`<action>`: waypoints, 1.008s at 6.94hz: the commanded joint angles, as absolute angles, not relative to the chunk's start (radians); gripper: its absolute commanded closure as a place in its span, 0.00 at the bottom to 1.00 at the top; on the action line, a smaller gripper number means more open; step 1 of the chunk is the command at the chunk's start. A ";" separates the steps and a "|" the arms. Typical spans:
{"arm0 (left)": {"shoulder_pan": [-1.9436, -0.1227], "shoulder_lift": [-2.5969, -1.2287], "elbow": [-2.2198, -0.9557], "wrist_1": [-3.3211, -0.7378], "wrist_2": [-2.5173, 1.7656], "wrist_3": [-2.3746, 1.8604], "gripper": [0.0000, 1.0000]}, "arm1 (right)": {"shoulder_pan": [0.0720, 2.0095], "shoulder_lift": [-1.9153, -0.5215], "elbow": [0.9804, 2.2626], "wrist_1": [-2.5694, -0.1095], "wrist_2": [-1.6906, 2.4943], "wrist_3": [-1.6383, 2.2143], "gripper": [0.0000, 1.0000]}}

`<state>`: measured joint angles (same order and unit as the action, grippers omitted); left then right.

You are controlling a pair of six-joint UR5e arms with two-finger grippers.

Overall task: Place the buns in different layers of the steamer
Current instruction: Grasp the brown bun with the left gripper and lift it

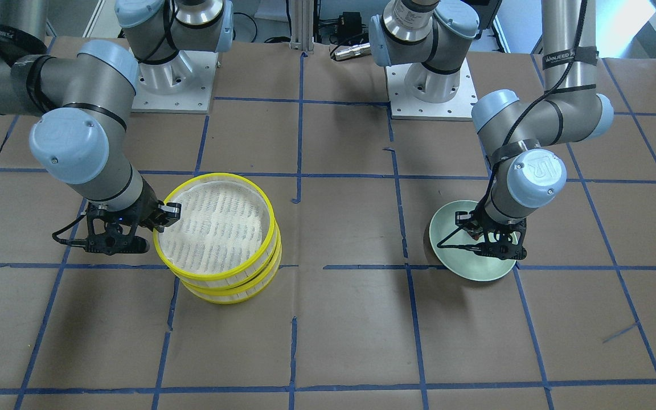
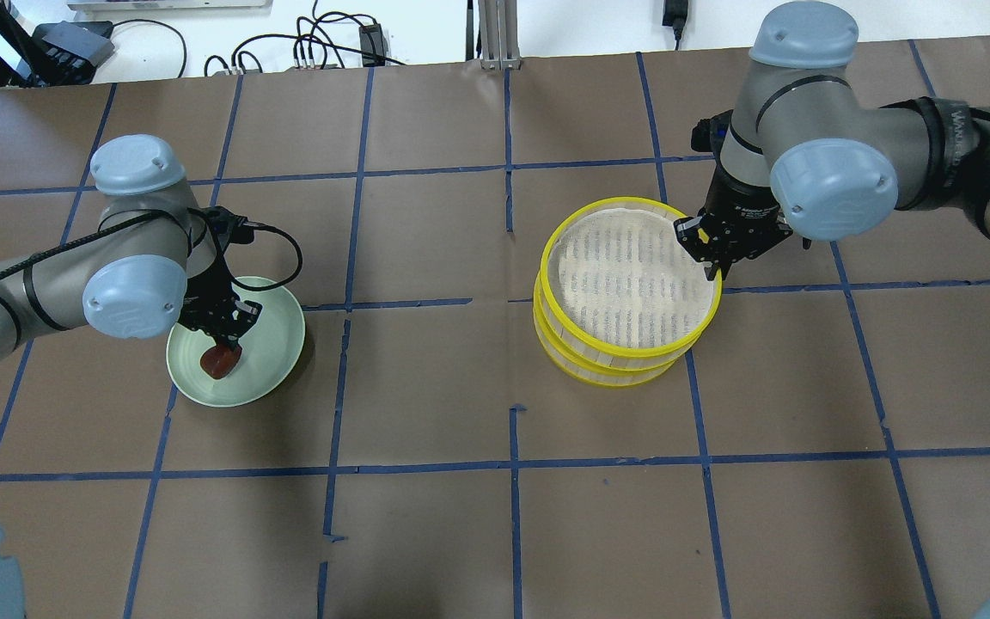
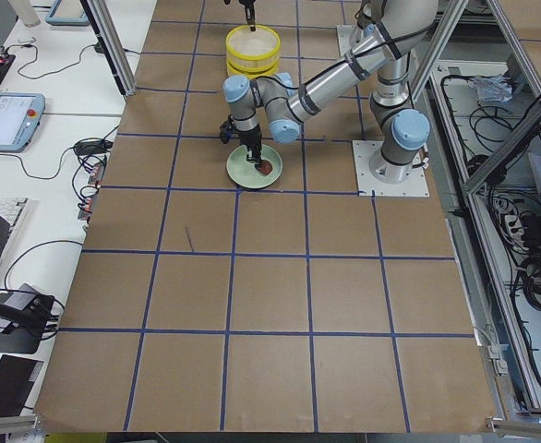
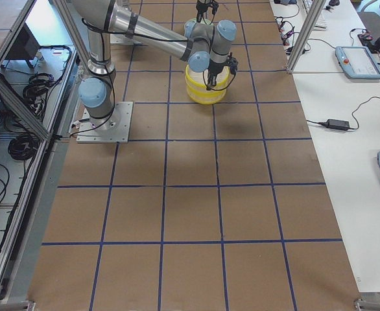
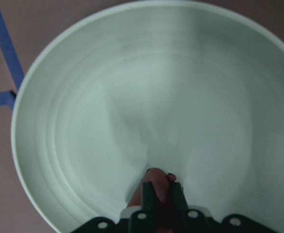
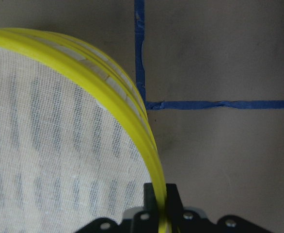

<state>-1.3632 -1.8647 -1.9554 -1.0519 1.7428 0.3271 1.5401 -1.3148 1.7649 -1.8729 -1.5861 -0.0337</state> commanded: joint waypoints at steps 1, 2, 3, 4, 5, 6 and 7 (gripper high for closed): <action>-1.394 -1.824 -1.823 -1.232 1.736 0.296 0.83 | 1.540 -1.312 1.766 -1.873 -1.586 -0.032 0.89; -1.417 -1.801 -1.751 -1.318 1.723 0.266 0.82 | 1.540 -1.312 1.764 -1.873 -1.588 -0.032 0.89; -1.458 -1.767 -1.691 -1.404 1.692 0.217 0.82 | 1.540 -1.313 1.764 -1.879 -1.588 -0.032 0.89; -1.498 -1.753 -1.649 -1.473 1.692 0.166 0.82 | 1.540 -1.312 1.766 -1.888 -1.589 -0.032 0.89; -1.552 -1.732 -1.625 -1.523 1.660 0.116 0.82 | 1.540 -1.312 1.766 -1.891 -1.588 -0.031 0.89; -1.592 -1.712 -1.606 -1.537 1.640 0.074 0.81 | 1.546 -1.312 1.766 -1.897 -1.588 -0.031 0.89; -1.600 -1.694 -1.591 -1.560 1.556 0.046 0.81 | 1.558 -1.307 1.769 -1.923 -1.589 -0.031 0.89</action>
